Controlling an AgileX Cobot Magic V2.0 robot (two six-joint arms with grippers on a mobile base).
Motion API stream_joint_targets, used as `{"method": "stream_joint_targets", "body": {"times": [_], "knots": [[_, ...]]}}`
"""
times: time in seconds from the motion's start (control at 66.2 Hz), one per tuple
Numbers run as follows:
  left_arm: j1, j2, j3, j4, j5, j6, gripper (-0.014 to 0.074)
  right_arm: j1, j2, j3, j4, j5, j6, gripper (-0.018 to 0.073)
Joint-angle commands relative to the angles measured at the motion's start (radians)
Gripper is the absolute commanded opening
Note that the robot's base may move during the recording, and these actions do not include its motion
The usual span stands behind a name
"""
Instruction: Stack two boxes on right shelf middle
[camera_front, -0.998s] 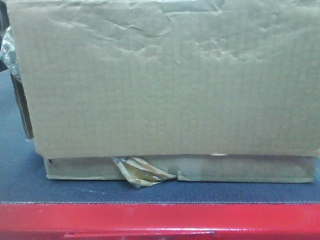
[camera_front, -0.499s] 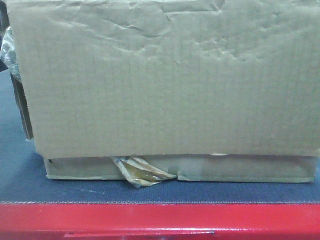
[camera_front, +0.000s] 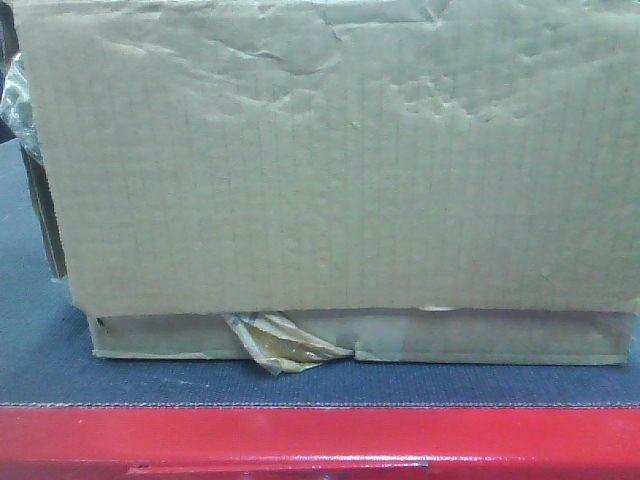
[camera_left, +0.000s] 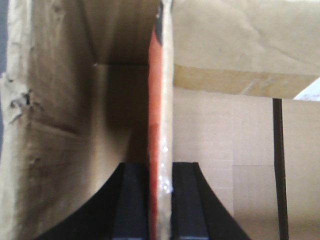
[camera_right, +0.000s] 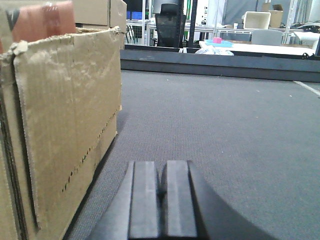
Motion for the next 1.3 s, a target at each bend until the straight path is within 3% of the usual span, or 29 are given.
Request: {"method": "stream_joint_targets", "body": {"times": [0.0, 0.484, 0.726, 0.952, 1.103, 1.285], "knots": [[-0.007, 0.004, -0.003, 0.002, -0.003, -0.009, -0.0111, -0.006, -0.003, 0.0, 0.0, -0.017, 0.001, -0.0162], [-0.007, 0.006, -0.003, 0.0, 0.04, 0.014, -0.0103, -0.006, -0.003, 0.0, 0.0, -0.017, 0.001, -0.0162], [-0.007, 0.006, -0.003, -0.015, 0.042, 0.016, 0.0167, -0.006, -0.003, 0.0, 0.0, -0.017, 0.001, -0.0162], [-0.007, 0.006, -0.01, -0.061, 0.038, 0.016, 0.0335, -0.006, -0.003, 0.0, 0.0, -0.017, 0.001, -0.0162], [-0.007, -0.003, -0.064, -0.061, 0.042, 0.016, 0.0405, -0.006, -0.003, 0.0, 0.0, -0.017, 0.001, -0.0162], [-0.007, -0.045, -0.156, -0.045, 0.056, 0.069, 0.0411, -0.006, -0.003, 0.0, 0.0, -0.017, 0.001, -0.0162]]}}
